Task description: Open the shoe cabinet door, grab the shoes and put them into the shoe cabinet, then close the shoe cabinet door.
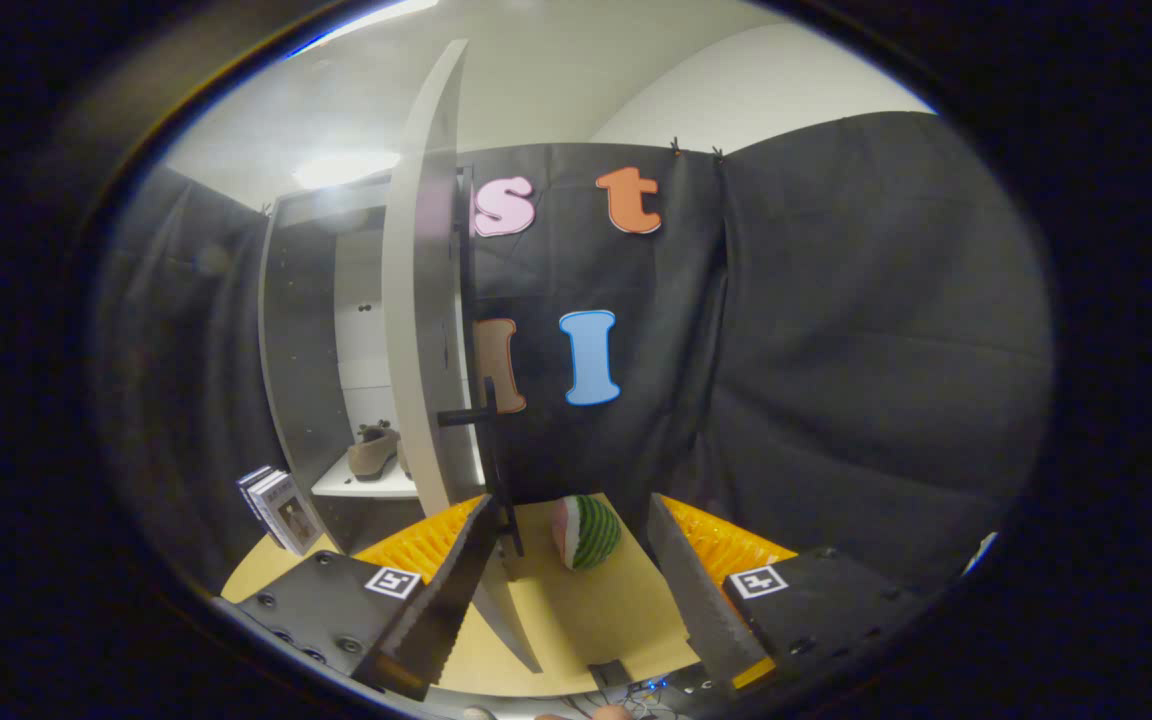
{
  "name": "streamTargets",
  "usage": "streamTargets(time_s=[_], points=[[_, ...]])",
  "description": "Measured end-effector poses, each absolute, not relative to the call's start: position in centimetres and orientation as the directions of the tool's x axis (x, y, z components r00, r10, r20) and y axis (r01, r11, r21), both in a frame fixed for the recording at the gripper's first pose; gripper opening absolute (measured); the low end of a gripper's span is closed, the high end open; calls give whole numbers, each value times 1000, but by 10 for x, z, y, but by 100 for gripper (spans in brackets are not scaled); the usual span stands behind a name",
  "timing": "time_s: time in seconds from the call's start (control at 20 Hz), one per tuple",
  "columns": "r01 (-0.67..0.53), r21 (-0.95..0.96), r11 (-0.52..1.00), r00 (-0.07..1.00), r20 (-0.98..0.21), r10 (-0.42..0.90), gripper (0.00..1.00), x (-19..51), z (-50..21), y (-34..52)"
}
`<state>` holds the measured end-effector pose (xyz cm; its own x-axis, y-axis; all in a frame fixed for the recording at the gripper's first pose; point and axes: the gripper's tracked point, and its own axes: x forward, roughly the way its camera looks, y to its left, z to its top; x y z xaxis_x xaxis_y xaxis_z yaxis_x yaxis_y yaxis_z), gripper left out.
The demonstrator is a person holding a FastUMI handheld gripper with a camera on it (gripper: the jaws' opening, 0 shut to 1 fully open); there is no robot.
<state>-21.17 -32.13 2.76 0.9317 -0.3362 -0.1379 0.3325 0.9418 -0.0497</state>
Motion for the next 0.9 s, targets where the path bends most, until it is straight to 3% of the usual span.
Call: streamTargets(time_s=[0.9], points=[[174, -34, 984, 973, -149, -177, 97, -190, 20, -270]])
